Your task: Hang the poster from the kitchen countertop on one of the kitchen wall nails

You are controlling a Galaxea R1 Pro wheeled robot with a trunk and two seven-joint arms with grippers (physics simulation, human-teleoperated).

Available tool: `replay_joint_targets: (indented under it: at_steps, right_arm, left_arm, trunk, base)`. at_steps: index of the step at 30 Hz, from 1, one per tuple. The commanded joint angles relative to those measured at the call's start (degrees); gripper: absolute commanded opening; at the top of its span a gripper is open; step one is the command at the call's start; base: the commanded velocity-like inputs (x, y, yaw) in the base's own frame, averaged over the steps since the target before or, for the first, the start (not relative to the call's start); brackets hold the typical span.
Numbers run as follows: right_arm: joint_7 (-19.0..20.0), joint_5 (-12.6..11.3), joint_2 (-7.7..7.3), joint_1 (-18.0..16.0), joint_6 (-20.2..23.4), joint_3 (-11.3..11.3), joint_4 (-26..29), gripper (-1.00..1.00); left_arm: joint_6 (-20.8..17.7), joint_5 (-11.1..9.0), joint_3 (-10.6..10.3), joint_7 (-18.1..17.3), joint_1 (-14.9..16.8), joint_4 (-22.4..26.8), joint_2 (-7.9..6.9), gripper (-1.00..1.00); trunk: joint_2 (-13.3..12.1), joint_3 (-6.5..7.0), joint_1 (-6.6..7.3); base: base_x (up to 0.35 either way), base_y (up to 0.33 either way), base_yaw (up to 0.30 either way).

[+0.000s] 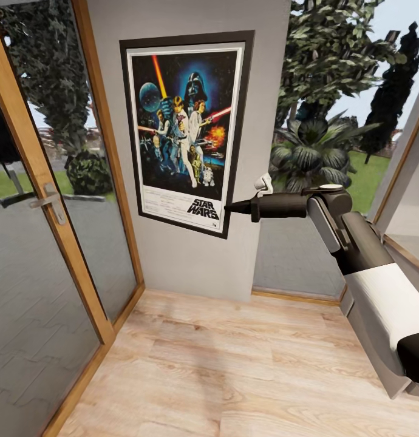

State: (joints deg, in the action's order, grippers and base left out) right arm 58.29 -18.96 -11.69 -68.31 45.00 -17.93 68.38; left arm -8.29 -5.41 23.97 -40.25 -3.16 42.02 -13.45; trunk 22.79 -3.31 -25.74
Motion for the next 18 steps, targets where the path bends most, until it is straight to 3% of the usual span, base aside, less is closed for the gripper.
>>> replay_joint_targets:
  at_steps: [1,13,18]
  right_arm:
    - [0.0,-0.4,-0.04,-0.1,0.4,-0.1,0.0,-1.0]
    - [0.0,-0.4,-0.06,-0.1,0.4,-0.1,-0.2,-1.0]
    - [0.0,-0.4,-0.07,-0.1,0.4,-0.1,-0.2,-1.0]
  left_arm:
    - [-0.6,-0.6,0.0,-0.2,0.0,0.1,0.0,1.0]
    - [-0.6,-0.6,0.0,-0.2,0.0,0.1,0.0,1.0]
    - [-0.6,-0.6,0.0,-0.2,0.0,0.1,0.0,1.0]
  trunk:
    - [0.1,-0.12,-0.04]
    - [0.1,-0.12,-0.04]
    - [0.1,-0.12,-0.04]
  base:
    - [0.008,0.0,0.0]
    - [0.059,0.021,0.0]
    - [0.193,0.002,0.0]
